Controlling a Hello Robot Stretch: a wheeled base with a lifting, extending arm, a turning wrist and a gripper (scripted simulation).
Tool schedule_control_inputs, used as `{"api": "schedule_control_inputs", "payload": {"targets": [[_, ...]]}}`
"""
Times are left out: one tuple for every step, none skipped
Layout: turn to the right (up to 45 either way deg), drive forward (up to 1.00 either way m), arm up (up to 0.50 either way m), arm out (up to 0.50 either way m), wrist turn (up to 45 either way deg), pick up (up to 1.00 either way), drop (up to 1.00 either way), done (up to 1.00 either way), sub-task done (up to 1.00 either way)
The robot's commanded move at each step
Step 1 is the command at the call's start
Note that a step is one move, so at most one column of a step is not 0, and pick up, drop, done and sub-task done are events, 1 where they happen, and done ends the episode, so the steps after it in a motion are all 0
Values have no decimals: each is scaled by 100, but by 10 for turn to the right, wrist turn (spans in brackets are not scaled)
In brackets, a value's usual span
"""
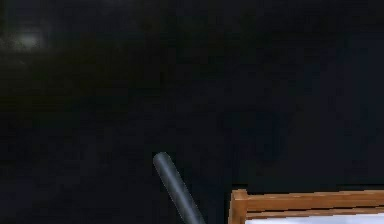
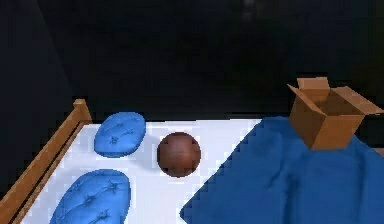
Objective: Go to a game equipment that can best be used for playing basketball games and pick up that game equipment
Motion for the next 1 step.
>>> {"api": "schedule_control_inputs", "payload": {"targets": [[0, 0, 50, 0, 0, 0, 0, 0, 0]]}}
